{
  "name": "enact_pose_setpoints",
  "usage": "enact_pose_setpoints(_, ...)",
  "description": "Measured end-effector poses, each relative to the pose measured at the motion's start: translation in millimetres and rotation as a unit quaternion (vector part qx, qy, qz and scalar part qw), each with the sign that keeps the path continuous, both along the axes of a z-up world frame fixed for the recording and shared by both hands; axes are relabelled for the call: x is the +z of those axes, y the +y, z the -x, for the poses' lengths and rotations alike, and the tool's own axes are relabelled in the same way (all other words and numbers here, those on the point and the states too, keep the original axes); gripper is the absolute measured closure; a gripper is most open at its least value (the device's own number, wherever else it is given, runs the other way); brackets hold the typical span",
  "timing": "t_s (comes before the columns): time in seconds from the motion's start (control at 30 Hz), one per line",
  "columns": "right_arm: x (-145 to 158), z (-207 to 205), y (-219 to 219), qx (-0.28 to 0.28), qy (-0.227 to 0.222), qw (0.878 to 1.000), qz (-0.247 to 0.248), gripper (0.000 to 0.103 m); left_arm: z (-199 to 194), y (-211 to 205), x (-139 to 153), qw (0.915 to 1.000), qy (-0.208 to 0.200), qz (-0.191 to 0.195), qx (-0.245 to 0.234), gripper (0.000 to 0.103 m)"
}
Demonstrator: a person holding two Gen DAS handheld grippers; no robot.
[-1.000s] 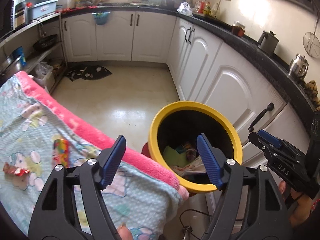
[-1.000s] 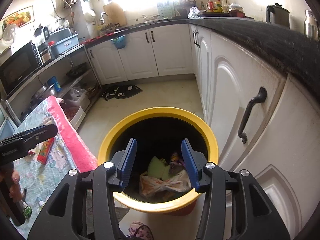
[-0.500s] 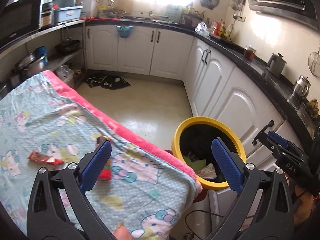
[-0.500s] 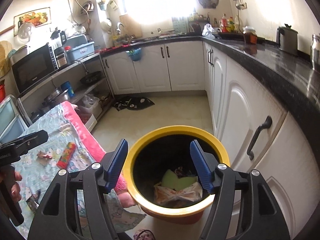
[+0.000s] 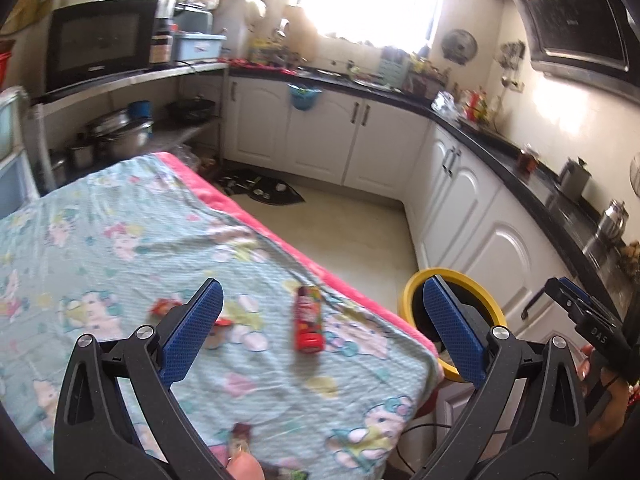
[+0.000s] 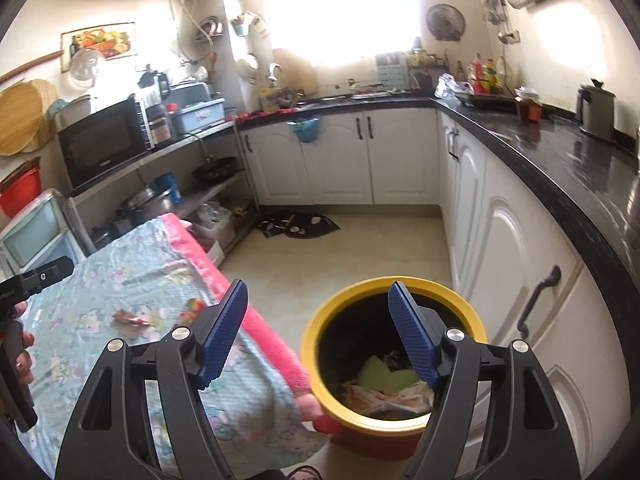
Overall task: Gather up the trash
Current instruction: 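Move both grippers back over the remaining trash on the sheet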
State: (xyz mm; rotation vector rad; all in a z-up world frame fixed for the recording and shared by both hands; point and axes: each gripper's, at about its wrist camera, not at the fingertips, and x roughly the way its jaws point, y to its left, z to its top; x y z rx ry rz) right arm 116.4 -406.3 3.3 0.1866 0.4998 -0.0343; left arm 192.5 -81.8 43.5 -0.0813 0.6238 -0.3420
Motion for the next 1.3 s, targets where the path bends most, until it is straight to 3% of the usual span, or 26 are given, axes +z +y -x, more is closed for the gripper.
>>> enact_pose_setpoints(0.37,25.5,6.5,65.7,0.083,-0.022,0.996,0.001,0.03,32.3,71.1,10.5,0.9977,-0.018,0.012,0.064,0.011)
enact_pose_setpoints(0.63,28.8,9.2,109.4,0.141,-0.015,0.99,0.006,0.029,43.8,96.9,4.2,0.9961,-0.013,0.007,0.086,0.011)
enact_pose_setpoints(1.0,17.9,9.3,140.6,0.186,0.004,0.982,0.013,0.028,55.3,121.5,-15.3,0.994,0.012,-0.008,0.108,0.011)
enact_pose_setpoints(1.3,-8.1,6.8,166.7,0.225,0.037,0.973,0.019,0.028,49.5,136.9,-43.8,0.9903,0.047,-0.024,0.129,0.011)
